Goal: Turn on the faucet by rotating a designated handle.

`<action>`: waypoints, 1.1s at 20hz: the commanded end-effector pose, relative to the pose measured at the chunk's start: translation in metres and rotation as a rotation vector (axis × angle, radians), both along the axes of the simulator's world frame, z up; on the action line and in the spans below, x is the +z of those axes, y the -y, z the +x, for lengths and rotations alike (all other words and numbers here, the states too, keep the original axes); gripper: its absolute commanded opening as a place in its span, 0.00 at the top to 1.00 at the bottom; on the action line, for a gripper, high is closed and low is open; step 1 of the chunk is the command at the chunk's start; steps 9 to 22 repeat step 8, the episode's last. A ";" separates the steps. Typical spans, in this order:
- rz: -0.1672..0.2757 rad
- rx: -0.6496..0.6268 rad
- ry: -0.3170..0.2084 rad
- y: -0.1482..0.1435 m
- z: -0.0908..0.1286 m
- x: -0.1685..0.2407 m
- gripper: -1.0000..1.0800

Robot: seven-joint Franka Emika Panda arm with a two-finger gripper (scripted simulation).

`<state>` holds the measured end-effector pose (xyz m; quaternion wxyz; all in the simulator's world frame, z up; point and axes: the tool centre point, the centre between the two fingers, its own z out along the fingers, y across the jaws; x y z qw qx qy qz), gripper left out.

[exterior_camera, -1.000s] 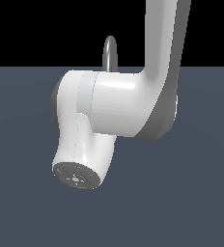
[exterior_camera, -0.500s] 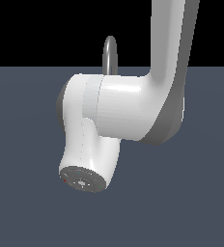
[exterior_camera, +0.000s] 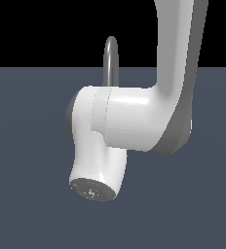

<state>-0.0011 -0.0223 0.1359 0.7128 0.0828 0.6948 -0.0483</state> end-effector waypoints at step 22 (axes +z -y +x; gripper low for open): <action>-0.049 0.059 -0.029 0.035 -0.001 -0.033 1.00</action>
